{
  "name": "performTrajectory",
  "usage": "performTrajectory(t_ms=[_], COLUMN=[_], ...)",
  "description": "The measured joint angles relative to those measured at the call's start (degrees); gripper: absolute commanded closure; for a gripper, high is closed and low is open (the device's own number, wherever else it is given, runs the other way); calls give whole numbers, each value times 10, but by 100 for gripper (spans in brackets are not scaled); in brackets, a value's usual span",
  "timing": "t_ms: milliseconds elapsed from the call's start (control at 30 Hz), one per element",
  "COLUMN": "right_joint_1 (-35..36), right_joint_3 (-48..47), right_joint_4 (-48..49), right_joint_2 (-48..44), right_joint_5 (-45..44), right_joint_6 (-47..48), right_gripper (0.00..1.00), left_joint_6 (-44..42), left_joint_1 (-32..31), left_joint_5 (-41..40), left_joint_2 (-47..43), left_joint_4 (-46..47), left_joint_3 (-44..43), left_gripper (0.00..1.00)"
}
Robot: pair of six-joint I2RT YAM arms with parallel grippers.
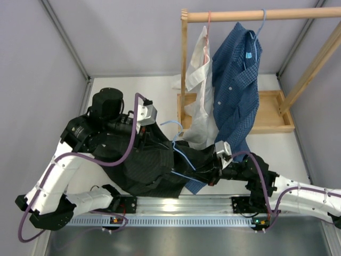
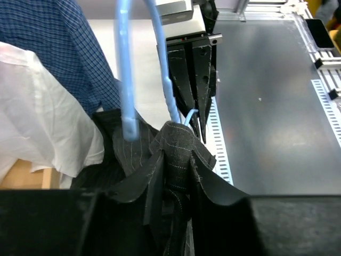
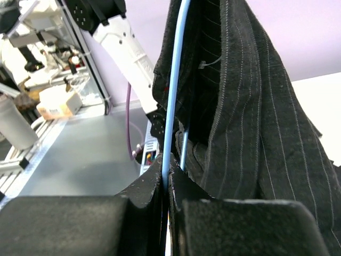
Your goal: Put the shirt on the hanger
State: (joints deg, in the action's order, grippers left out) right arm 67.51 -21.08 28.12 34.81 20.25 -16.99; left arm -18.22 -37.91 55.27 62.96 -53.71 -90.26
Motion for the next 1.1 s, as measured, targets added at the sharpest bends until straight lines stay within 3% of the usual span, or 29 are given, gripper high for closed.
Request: performTrajectory(t_ms=[33, 133, 167, 300, 400, 500, 533, 633, 800, 933, 1100], right_joint_1=[0, 0, 0, 0, 0, 0, 0, 0, 1, 1, 1], right_joint_3=[0, 0, 0, -7, -24, -51, -59, -68, -72, -76, -69], right_joint_4=[-3, -11, -16, -35, -59, -78, -83, -97, -167, -236, -217], right_joint_2=[2, 5, 5, 4, 0, -11, -19, -44, -94, -130, -94], right_joint_5=[2, 7, 9, 9, 8, 1, -3, -20, -80, -137, -161], right_joint_6=[2, 7, 9, 23, 35, 47, 51, 56, 53, 25, -30], right_gripper=[100, 100, 100, 99, 89, 66, 51, 27, 24, 28, 28], left_joint_6=[0, 1, 2, 1, -2, -11, -10, 6, 68, 139, 207], left_joint_1=[0, 0, 0, 0, 0, 0, 0, 0, 0, 0, 0], left_joint_5=[9, 24, 27, 35, 29, 9, -4, -54, -191, -345, -458], left_joint_2=[-1, -6, -9, -29, -46, -68, -76, -102, -158, -196, -227], left_joint_4=[0, -1, -1, 0, 2, 1, 0, 8, 35, 62, 73], left_joint_3=[5, 23, 28, 47, 56, 73, 78, 93, 125, 130, 130], left_gripper=[81, 90, 99, 100, 100, 100, 100, 100, 100, 100, 100])
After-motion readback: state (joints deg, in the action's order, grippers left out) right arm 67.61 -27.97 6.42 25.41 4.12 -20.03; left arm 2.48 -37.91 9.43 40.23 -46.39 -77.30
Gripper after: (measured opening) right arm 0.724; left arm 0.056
